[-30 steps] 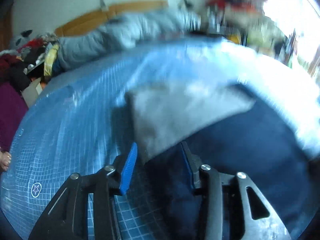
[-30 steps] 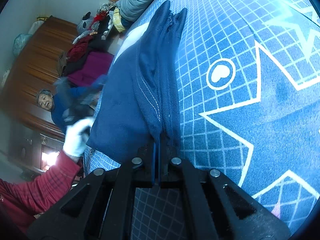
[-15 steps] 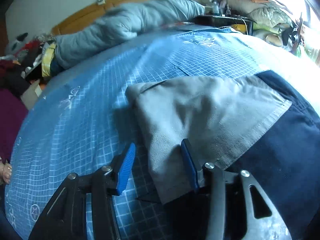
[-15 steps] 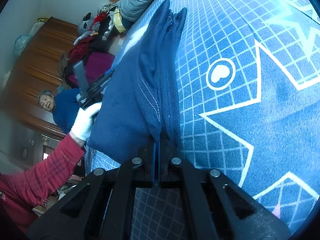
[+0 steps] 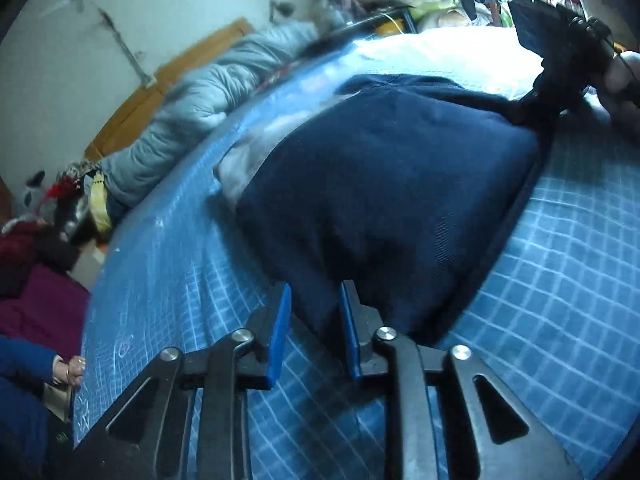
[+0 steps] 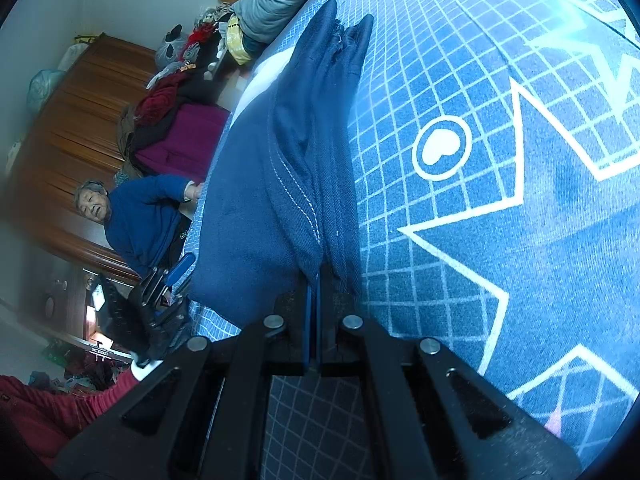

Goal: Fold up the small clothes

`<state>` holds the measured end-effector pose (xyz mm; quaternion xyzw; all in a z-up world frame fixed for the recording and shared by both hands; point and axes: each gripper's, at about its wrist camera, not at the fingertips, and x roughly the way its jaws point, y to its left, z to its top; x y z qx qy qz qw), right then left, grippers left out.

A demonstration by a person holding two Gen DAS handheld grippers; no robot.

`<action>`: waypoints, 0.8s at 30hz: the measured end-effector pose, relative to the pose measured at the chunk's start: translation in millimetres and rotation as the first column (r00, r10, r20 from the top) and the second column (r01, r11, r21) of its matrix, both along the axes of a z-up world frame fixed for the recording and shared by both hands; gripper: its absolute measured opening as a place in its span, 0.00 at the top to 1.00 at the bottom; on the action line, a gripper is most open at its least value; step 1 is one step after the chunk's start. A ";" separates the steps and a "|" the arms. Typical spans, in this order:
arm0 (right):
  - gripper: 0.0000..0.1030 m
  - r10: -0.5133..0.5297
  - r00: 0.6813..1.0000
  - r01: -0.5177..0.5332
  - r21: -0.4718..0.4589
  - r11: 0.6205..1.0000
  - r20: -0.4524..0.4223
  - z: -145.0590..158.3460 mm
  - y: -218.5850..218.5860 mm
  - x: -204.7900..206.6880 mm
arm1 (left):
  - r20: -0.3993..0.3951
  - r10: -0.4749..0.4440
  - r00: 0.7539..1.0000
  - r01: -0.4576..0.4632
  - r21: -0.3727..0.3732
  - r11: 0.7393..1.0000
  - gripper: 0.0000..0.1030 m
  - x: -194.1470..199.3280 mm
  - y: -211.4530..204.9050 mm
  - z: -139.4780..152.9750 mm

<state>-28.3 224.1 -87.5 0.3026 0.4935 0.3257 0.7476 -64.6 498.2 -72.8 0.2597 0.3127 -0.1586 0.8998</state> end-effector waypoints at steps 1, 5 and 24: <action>1.00 0.001 1.000 -0.001 0.001 1.000 -0.001 -0.3 -0.3 0.3 | -0.021 0.021 1.000 -0.022 -0.060 0.998 0.76 -2.0 6.2 8.5; 1.00 0.001 1.000 -0.001 0.000 1.000 0.000 -0.7 -0.4 0.6 | 0.010 0.111 0.994 -0.106 -0.233 0.967 0.56 0.8 24.4 40.9; 0.55 -0.024 0.935 0.141 -0.308 0.941 0.353 116.5 38.0 -40.3 | -0.255 0.216 0.942 -0.309 -0.417 0.855 0.49 -18.8 82.5 32.7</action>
